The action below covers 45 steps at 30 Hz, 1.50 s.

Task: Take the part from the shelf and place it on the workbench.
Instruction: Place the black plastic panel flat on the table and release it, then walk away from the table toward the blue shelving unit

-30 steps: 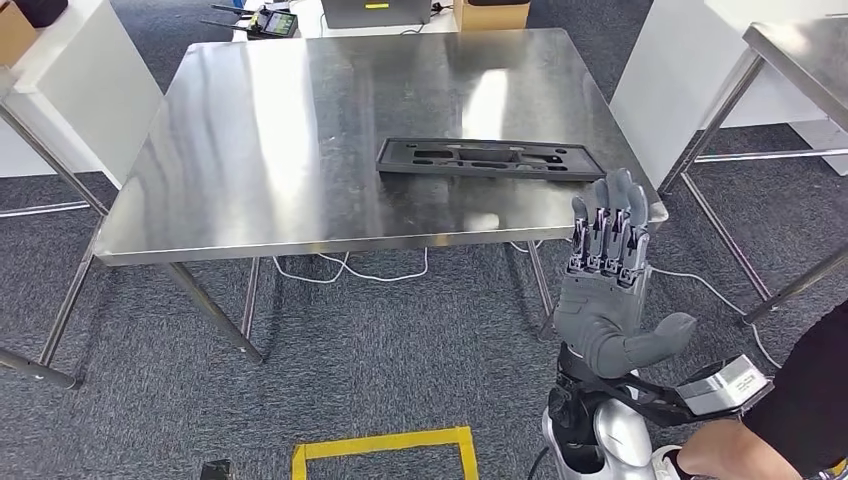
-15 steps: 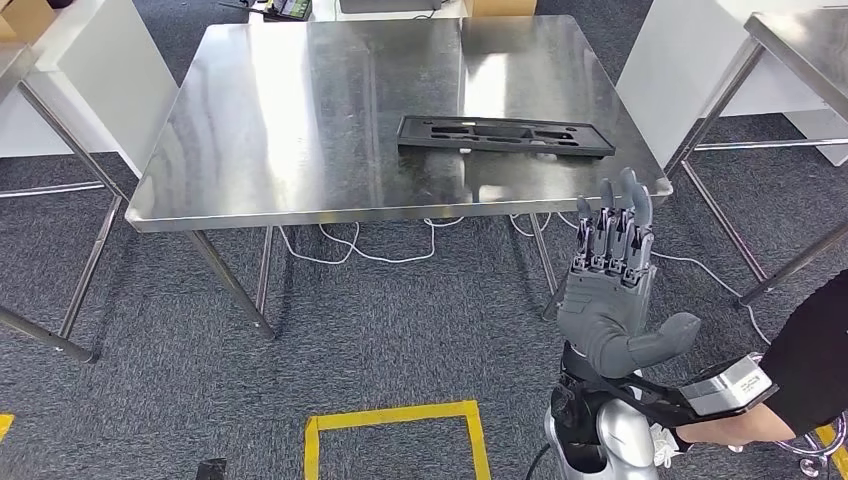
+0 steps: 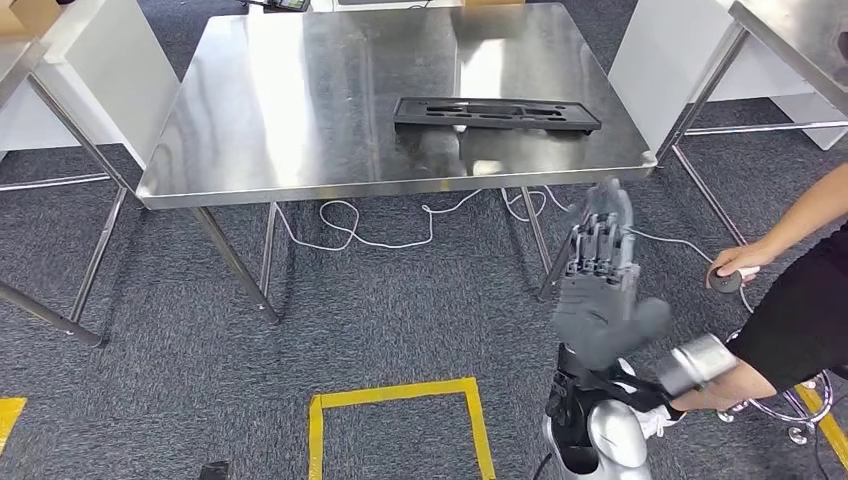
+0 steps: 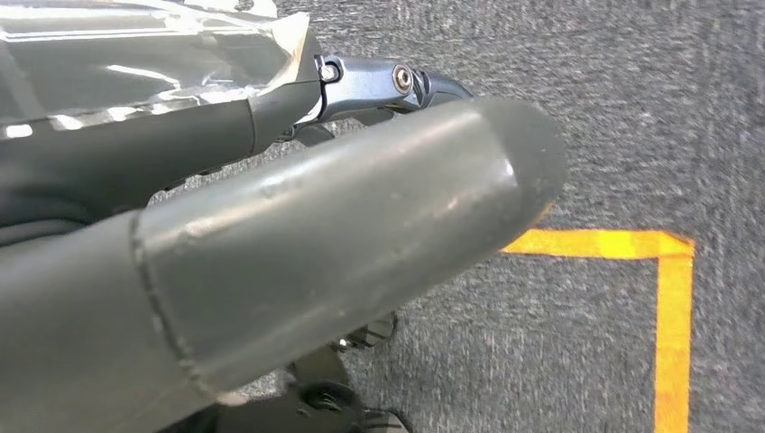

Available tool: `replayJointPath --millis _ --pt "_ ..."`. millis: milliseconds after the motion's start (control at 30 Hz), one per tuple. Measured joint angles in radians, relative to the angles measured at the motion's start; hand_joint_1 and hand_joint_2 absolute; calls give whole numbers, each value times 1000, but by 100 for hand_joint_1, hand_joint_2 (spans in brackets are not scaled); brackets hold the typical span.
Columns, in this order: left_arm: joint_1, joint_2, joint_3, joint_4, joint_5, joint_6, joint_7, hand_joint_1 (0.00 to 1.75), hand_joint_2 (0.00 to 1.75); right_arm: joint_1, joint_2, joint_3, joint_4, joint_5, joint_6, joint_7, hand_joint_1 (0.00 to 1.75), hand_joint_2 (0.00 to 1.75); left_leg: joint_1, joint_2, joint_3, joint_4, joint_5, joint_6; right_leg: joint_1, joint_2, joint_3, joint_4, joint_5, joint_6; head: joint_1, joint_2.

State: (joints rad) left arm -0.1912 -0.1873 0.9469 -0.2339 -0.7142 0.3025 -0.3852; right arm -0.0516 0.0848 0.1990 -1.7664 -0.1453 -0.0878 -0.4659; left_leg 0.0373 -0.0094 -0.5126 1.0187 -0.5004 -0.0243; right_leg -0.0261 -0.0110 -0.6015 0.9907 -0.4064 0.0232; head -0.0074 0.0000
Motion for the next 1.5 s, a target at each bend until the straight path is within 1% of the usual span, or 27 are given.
replayJointPath --millis 33,133,200,267,333,367,433,500,533,567,633,667,733,800,833,867,900,967,1033,1133,1167,1267,1333,1367,1400,1433,1500 --pt "0 0 0 0 5 1 1 0 0 8 1 -21 66 2 -38 24 0 0 -4 -3 4 -14 -7 8 4 0 -2 -1 6 9 -1 0" --pt "2 0 -1 0 17 2 1 0 0 10 -3 -117 349 13 -133 -17 0 0 -13 -5 -18 -20 17 47 7 0 -17 3 11 34 3 0" --pt "1 0 -3 0 24 7 0 0 0 -4 -10 -193 545 32 -184 -31 0 0 -15 -5 -37 -26 40 73 2 2 -53 72 -43 27 8 0" --pt "2 0 -7 1 30 15 -5 0 0 -19 -21 -257 723 51 -212 -25 0 0 -21 -5 -60 -25 58 83 2 5 -98 201 -120 17 14 0" --pt "4 0 -14 1 35 19 -11 0 0 -39 -35 -305 892 68 -234 -5 0 0 -28 -4 -82 -24 74 85 4 7 -108 281 -148 24 16 0" --pt "5 0 -18 2 37 19 -14 0 0 -49 -41 -325 971 75 -244 16 0 0 -30 -4 -93 -24 83 85 5 8 -85 270 -139 32 17 0" --pt "5 1 -24 2 40 15 -18 0 0 -60 -51 -362 1108 87 -261 71 0 0 -34 -5 -109 -23 97 82 6 8 12 148 -110 41 17 0" --pt "4 2 -28 2 41 8 -19 0 0 -63 -58 -383 1204 98 -268 125 0 0 -38 -4 -117 -21 109 72 14 8 100 21 -105 31 17 0" --pt "4 3 -31 2 42 6 -18 0 0 -66 -59 -389 1244 103 -269 153 0 0 -39 -2 -118 -21 114 67 19 10 118 -13 -108 24 17 0" --pt "3 4 -34 2 43 4 -17 0 0 -68 -61 -394 1284 111 -267 186 0 0 -39 -1 -118 -21 119 62 24 11 120 -21 -106 18 16 0" --pt "2 6 -40 2 46 5 -14 0 0 -64 -62 -400 1354 132 -260 259 0 0 -36 1 -121 -15 113 51 15 10 112 -26 -96 3 16 0" --pt "3 8 -42 2 49 7 -13 0 0 -59 -62 -400 1383 146 -253 298 0 0 -33 2 -130 5 87 46 10 8 109 -28 -88 -9 14 0" --pt "4 10 -45 2 53 9 -12 0 0 -47 -60 -397 1429 178 -233 365 0 0 -29 4 -168 108 -7 35 4 5 97 -29 -71 -28 11 0" --pt "5 11 -46 2 55 10 -11 0 0 -34 -59 -392 1464 202 -219 408 0 0 -25 5 -206 243 -85 24 5 4 77 -26 -55 -32 9 0" --pt "5 12 -46 3 56 10 -11 0 0 -28 -58 -391 1478 208 -216 417 0 0 -23 5 -207 278 -94 19 5 3 67 -25 -49 -29 9 0" --pt "6 13 -47 3 57 10 -11 0 0 -23 -58 -390 1491 211 -214 422 0 0 -19 6 -185 271 -82 16 4 3 58 -22 -43 -26 9 0" --pt "5 14 -47 3 58 10 -10 0 0 -19 -57 -390 1501 215 -214 426 0 0 -15 6 -144 224 -59 14 2 3 50 -18 -39 -23 9 0" --pt "3 15 -50 3 58 10 -10 0 0 -18 -58 -385 1516 230 -214 443 0 0 -10 5 -37 76 -23 12 2 5 34 -5 -33 -15 8 0" --pt "0 16 -53 3 58 10 -9 0 0 -17 -58 -372 1528 256 -214 470 0 0 -12 1 13 -5 -19 21 7 6 23 4 -26 -3 9 0" --pt "-2 16 -63 3 56 9 -3 0 0 -11 -59 -348 1545 286 -211 504 0 0 -19 2 0 -18 -7 50 12 8 10 6 -13 23 11 0" --pt "-3 16 -67 3 55 8 -1 0 0 -8 -60 -342 1550 291 -208 509 0 0 -20 4 -7 -23 4 63 13 8 -1 20 -27 24 13 0" --pt "-4 16 -75 3 49 2 1 0 0 0 -61 -328 1559 296 -202 517 0 0 -22 10 -39 -29 36 86 11 9 -63 180 -142 7 20 0" --pt "-4 16 -79 3 45 0 1 0 0 3 -62 -321 1562 300 -202 515 0 0 -25 14 -62 -28 54 86 10 9 -83 283 -187 11 21 0" --pt "-4 16 -82 3 43 -1 1 0 0 3 -63 -319 1563 302 -202 513 0 0 -27 16 -72 -27 62 85 10 9 -69 288 -183 19 21 0" --pt "-3 16 -86 3 42 -2 0 0 0 3 -64 -316 1564 305 -202 509 0 0 -27 17 -83 -27 71 83 10 9 -34 256 -168 28 21 0" --pt "-4 15 -90 3 42 -2 1 0 0 3 -65 -315 1565 307 -203 506 0 0 -28 17 -93 -27 80 80 10 9 18 189 -149 34 21 0" --pt "-4 15 -95 3 42 -3 0 0 0 1 -66 -310 1565 311 -203 500 0 0 -30 17 -106 -26 98 71 16 10 127 34 -132 31 21 0"
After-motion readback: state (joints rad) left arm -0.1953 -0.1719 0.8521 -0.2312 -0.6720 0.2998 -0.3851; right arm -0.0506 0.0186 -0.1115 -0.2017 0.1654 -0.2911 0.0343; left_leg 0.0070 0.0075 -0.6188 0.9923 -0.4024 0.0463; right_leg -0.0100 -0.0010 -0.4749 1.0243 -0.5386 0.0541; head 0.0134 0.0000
